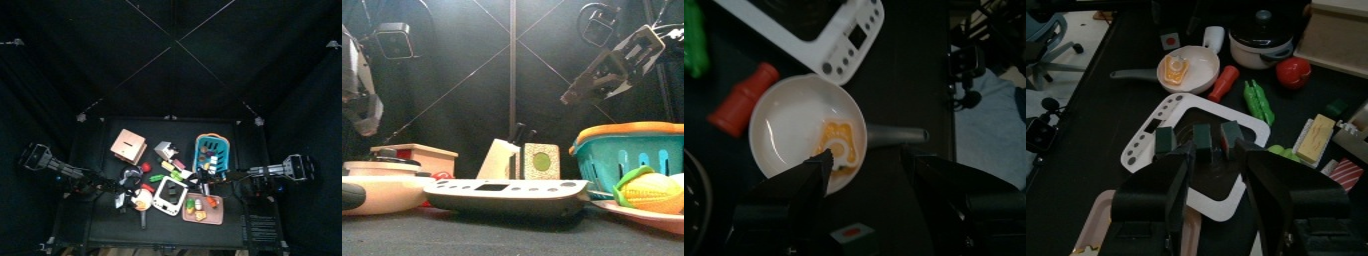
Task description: Grab green sushi piece
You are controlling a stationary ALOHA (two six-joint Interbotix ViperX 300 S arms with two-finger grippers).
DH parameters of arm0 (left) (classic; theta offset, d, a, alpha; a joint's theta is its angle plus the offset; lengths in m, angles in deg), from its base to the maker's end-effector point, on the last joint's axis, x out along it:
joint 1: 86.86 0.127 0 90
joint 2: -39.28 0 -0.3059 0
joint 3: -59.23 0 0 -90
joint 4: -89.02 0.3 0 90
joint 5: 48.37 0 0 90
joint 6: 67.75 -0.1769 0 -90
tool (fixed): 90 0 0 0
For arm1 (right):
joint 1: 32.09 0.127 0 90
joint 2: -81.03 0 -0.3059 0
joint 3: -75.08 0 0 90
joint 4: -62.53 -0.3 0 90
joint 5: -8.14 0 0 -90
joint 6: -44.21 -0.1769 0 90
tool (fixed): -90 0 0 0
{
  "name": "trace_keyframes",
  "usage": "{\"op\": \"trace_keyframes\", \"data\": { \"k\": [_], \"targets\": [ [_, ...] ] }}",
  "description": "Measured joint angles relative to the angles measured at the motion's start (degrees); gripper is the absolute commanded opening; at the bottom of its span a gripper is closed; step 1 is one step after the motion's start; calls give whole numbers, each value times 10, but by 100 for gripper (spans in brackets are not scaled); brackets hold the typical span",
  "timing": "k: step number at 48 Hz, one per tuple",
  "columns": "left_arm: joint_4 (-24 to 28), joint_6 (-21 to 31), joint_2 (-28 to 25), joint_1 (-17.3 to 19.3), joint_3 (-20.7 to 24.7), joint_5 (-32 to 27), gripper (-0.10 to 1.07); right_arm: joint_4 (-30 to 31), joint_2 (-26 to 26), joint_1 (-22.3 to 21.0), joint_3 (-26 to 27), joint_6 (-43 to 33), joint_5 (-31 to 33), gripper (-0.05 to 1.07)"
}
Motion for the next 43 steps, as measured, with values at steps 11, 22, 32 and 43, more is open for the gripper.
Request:
{"op": "trace_keyframes", "data": {
  "k": [11, 22, 32, 43],
  "targets": [
    [13, -2, -40, 15, 9, 153, 90, -4, 0, 0, 0, 0, 0, 76],
    [21, -4, -123, 24, 60, 248, 90, -4, 0, 0, 0, 0, 0, 76],
    [25, -24, -231, 29, 127, 272, 90, -28, 6, -2, 0, 0, 14, 76],
    [-9, -126, -311, 34, 175, 344, 90, -47, 26, -5, -5, -1, 26, 76]
  ]
}}
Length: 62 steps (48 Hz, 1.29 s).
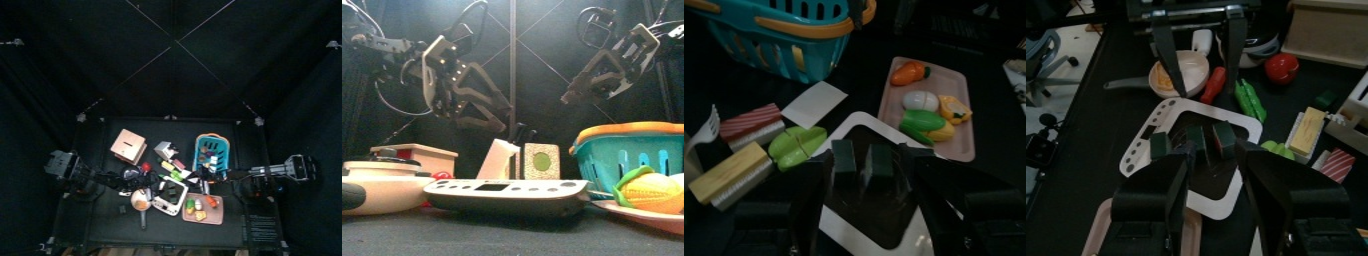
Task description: Grab green sushi piece
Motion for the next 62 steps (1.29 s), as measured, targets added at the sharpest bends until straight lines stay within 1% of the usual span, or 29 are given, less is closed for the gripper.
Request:
{"op": "trace_keyframes", "data": {
  "k": [7, 11, 14, 20, 28, 52, 58, 62],
  "targets": [
    [-72, -47, -19, 3, 18, 4, 90, 0, 4, 0, -4, 0, 0, 76],
    [-99, -68, -23, 3, 25, 4, 90, 0, 4, 0, -3, 1, 0, 76],
    [-107, -76, -25, 4, 28, 4, 90, 0, 4, 0, -3, 0, 0, 76],
    [-106, -79, -28, 3, 33, -6, 90, 0, 4, 0, -4, 2, 0, 76],
    [-107, -79, -45, 0, 33, -41, 90, 1, 4, 0, -4, 3, 0, 76],
    [-107, -79, -69, 2, 45, -43, 89, 1, 4, 0, -4, 4, 0, 76],
    [-106, -80, -76, 2, 47, -45, 85, 1, 4, 0, -4, 4, 0, 76],
    [-106, -80, -76, 3, 47, -45, 81, 2, 4, 0, -4, 4, 1, 76]
  ]
}}
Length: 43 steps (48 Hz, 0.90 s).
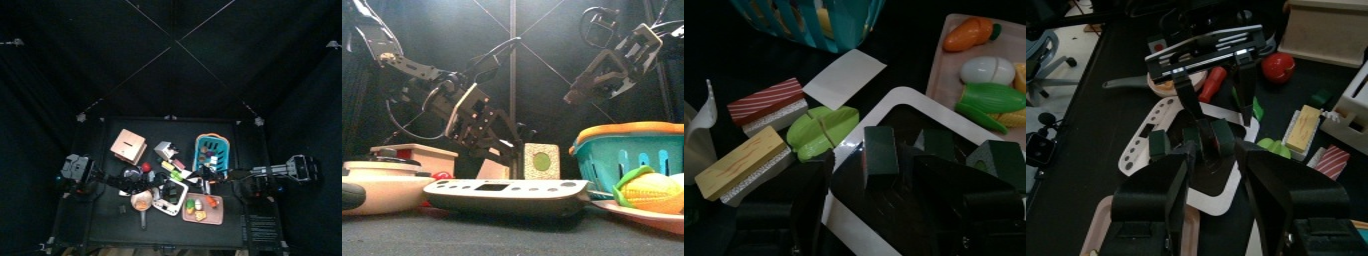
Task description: Grab green sushi piece
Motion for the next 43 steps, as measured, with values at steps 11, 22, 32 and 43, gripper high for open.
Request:
{"op": "trace_keyframes", "data": {
  "k": [11, 22, 32, 43],
  "targets": [
    [0, -1, 1, 0, -1, 0, 65, 2, 0, 0, 0, 0, -1, 76],
    [10, -3, 22, 0, -8, 0, 60, 3, 0, 0, 0, 0, 2, 76],
    [11, -2, 58, 0, -26, 0, 60, 3, 0, 0, 0, 0, 2, 76],
    [11, -2, 62, 0, -32, 0, 60, 3, 0, 0, 0, 0, 2, 76]
  ]
}}
